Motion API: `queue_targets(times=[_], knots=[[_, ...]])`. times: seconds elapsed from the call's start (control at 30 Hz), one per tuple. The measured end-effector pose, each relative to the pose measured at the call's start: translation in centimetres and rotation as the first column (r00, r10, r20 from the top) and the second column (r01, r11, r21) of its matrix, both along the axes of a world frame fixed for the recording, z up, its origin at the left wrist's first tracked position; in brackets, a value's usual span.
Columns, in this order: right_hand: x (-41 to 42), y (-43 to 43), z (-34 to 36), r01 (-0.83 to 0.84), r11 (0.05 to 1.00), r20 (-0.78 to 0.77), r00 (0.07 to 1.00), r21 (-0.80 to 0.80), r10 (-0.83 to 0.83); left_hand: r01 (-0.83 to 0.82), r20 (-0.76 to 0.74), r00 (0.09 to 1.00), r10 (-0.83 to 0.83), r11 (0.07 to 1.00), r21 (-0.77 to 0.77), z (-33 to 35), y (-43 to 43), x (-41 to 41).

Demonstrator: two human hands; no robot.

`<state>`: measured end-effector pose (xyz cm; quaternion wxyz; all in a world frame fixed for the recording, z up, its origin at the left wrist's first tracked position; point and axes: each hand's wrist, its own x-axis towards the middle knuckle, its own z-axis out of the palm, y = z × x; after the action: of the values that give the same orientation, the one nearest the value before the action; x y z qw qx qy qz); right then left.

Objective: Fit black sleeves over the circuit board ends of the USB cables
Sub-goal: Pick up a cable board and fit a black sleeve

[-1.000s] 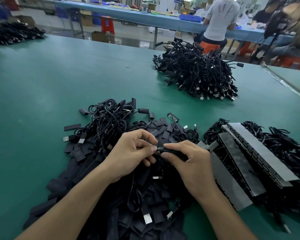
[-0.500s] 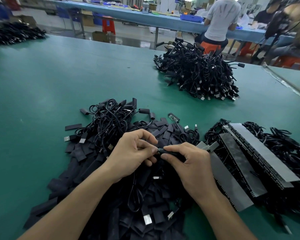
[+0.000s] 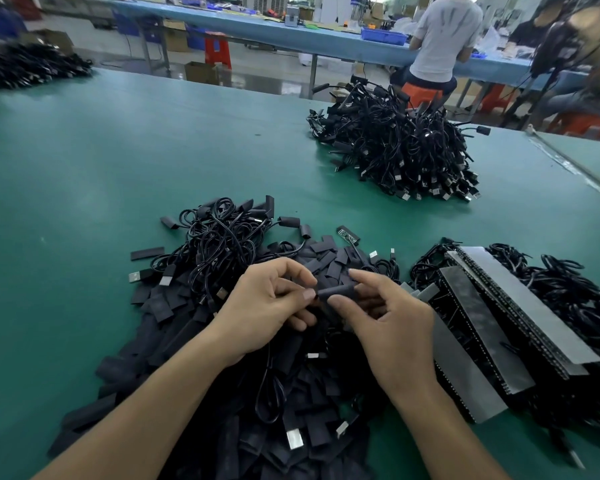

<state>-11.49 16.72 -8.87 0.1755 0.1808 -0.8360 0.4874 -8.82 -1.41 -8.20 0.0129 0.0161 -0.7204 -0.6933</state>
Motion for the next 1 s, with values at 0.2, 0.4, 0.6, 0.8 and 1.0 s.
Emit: queue_targets(times=[0.2, 0.4, 0.6, 0.8, 1.0], knots=[[-0.1, 0.0, -0.3, 0.026, 0.999, 0.014, 1.0, -0.031, -0.025, -0.041, 0.003, 0.999, 0.041, 0.998, 0.049, 0.0, 0.1, 0.0], [-0.1, 0.1, -0.4, -0.077, 0.994, 0.091, 0.992, -0.076, 0.084, -0.054, 0.003, 0.999, 0.054, 0.996, 0.076, -0.2, 0.1, -0.1], [-0.2, 0.1, -0.1, -0.082, 0.979, 0.158, 0.981, -0.189, 0.113, -0.031, -0.012, 0.999, 0.033, 0.996, 0.085, -0.1, 0.0, -0.1], [-0.5, 0.3, 1.5, -0.046, 0.946, 0.206, 0.971, -0.32, 0.117, -0.021, -0.107, 0.994, 0.025, 0.999, 0.037, 1.0, 0.0, 0.2], [-0.2, 1.0, 5.5, 0.014, 0.764, 0.228, 0.958, -0.645, 0.175, 0.037, -0.184, 0.977, -0.106, 0.938, -0.344, 2.2, -0.4, 0.6]])
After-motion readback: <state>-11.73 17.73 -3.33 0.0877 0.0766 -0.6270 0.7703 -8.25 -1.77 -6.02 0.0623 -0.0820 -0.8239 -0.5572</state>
